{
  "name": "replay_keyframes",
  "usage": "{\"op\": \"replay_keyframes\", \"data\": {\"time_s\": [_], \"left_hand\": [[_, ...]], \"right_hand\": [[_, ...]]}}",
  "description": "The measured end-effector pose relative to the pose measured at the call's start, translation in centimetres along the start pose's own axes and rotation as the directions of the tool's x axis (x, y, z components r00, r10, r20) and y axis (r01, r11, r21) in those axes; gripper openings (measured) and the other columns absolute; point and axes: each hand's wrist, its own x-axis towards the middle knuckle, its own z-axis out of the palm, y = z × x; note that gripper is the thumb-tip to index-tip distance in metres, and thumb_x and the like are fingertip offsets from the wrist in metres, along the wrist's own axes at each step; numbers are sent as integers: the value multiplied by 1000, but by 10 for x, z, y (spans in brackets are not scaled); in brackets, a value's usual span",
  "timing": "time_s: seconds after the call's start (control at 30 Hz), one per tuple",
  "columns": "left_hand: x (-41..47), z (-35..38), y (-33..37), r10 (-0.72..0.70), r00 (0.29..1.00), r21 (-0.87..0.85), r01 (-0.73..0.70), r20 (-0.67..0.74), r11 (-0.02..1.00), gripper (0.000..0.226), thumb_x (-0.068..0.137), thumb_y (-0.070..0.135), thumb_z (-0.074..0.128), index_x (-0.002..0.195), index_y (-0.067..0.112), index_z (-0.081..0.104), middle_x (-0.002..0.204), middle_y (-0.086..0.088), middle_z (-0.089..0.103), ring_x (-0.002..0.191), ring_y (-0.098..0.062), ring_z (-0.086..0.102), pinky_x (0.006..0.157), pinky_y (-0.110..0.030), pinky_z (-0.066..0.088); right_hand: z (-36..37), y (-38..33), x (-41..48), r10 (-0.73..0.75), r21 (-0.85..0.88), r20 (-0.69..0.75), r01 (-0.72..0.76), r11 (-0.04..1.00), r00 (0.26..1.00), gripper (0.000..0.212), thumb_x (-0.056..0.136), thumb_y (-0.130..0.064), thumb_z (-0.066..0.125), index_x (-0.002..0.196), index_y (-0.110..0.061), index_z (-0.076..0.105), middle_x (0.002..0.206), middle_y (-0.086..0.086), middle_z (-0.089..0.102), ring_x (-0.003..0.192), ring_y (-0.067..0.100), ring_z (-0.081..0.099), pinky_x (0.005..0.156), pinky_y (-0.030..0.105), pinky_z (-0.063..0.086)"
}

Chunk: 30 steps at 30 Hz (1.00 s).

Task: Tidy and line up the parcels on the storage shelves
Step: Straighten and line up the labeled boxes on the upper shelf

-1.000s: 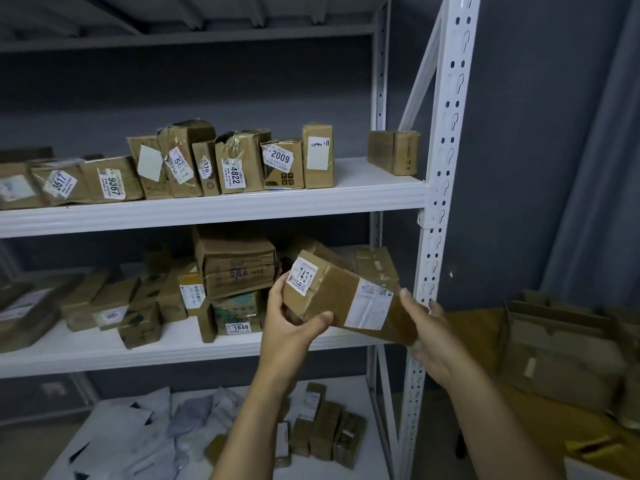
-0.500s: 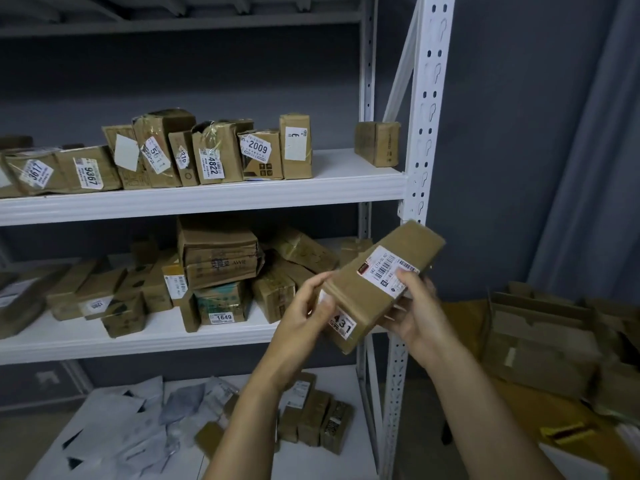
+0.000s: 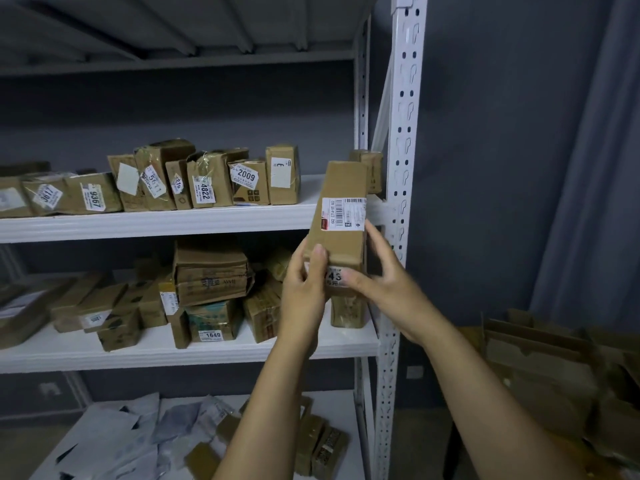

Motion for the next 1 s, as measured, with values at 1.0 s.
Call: {"op": "replay_keyframes", "data": {"time_s": [1.0], "left_hand": [[287, -85, 44, 336, 824, 856, -509, 457, 84, 63, 95, 38, 54, 150, 25, 28, 150, -3, 39, 134, -24, 38, 112, -45, 29]], "right_hand": [[-37, 15, 230, -111, -618, -107, 21, 786, 988, 57, 86, -46, 66, 137, -45, 40, 150, -13, 38, 133, 13, 40, 107, 38, 37]]}}
